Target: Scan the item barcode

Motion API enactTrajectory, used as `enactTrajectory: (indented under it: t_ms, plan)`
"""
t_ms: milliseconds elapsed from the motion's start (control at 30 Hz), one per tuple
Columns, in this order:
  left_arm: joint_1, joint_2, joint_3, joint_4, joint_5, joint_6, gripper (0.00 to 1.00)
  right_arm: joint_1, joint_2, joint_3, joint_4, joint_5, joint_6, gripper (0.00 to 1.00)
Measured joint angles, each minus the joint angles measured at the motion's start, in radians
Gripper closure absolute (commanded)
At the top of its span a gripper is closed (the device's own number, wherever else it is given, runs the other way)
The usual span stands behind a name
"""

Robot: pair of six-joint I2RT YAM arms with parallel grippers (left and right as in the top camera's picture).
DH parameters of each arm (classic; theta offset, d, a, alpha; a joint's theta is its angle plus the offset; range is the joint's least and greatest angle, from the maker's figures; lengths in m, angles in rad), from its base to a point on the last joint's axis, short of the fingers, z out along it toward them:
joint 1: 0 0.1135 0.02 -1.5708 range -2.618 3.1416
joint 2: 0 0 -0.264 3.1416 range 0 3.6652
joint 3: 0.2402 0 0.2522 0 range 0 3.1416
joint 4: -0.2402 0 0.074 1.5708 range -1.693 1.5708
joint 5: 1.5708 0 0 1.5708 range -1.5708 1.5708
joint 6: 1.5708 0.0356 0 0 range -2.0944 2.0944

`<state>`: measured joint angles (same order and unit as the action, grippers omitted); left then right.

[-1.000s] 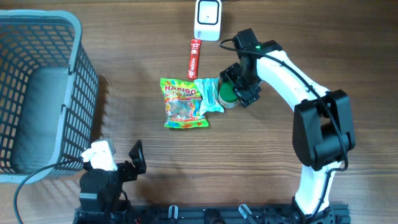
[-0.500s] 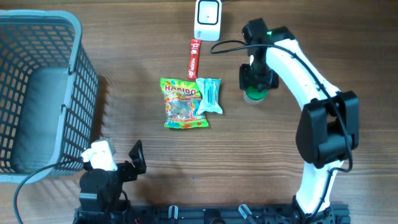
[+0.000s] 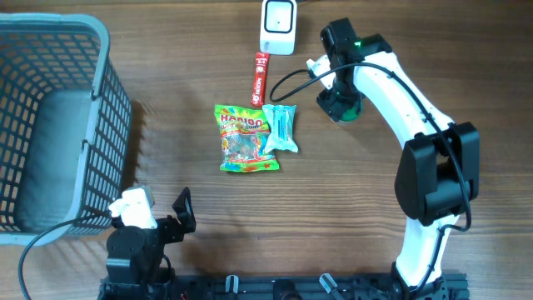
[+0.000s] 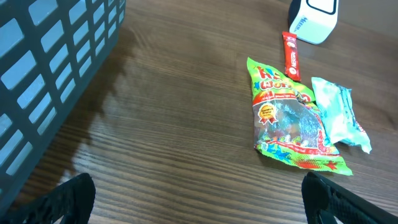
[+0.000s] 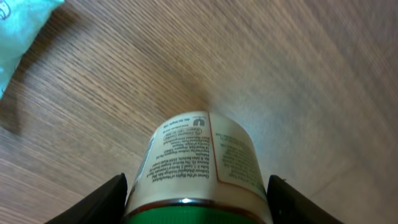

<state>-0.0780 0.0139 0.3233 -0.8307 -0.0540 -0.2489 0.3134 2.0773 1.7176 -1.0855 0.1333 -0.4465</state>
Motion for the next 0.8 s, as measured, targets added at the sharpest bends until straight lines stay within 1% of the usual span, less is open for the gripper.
enactTrajectory:
  t_ms: [33, 133, 167, 233, 267, 333, 367, 467, 567, 633, 700, 733, 800]
  plan:
    - [0.0, 0.0, 0.0, 0.0, 0.0, 0.0, 0.0, 0.0, 0.0, 0.0, 0.014, 0.0, -0.042, 0.36]
    - [0.0, 0.0, 0.0, 0.0, 0.0, 0.0, 0.0, 0.0, 0.0, 0.0, 0.024, 0.003, -0.162, 0.3]
    - [0.0, 0.0, 0.0, 0.0, 0.0, 0.0, 0.0, 0.0, 0.0, 0.0, 0.013, 0.002, -0.206, 0.29]
    - [0.0, 0.0, 0.0, 0.0, 0.0, 0.0, 0.0, 0.0, 0.0, 0.0, -0.037, 0.002, -0.299, 0.23]
    - [0.0, 0.0, 0.0, 0.0, 0.0, 0.0, 0.0, 0.0, 0.0, 0.0, -0.055, 0.001, -0.329, 0.16]
    - [0.0, 0.0, 0.0, 0.0, 0.0, 0.0, 0.0, 0.0, 0.0, 0.0, -0.06, -0.006, -0.358, 0.07]
    - [0.0, 0.0, 0.0, 0.0, 0.0, 0.0, 0.0, 0.0, 0.0, 0.0, -0.063, -0.013, -0.369, 0.0]
    - [0.0, 0.0, 0.0, 0.0, 0.0, 0.0, 0.0, 0.0, 0.0, 0.0, -0.067, -0.047, -0.377, 0.0]
    - [0.0, 0.0, 0.0, 0.0, 0.0, 0.0, 0.0, 0.016, 0.0, 0.026, -0.023, -0.056, -0.333, 0.0]
    - [0.0, 0.0, 0.0, 0.0, 0.0, 0.0, 0.0, 0.046, -0.006, 0.134, -0.004, -0.054, -0.217, 0.0]
    - [0.0, 0.0, 0.0, 0.0, 0.0, 0.0, 0.0, 0.067, -0.052, 0.235, -0.063, -0.055, -0.051, 0.0]
    - [0.0, 0.0, 0.0, 0.0, 0.0, 0.0, 0.0, 0.074, -0.114, 0.265, -0.1, -0.064, 0.039, 0.0]
    - [0.0, 0.0, 0.0, 0.0, 0.0, 0.0, 0.0, 0.074, -0.217, 0.291, -0.167, -0.149, 0.147, 0.0]
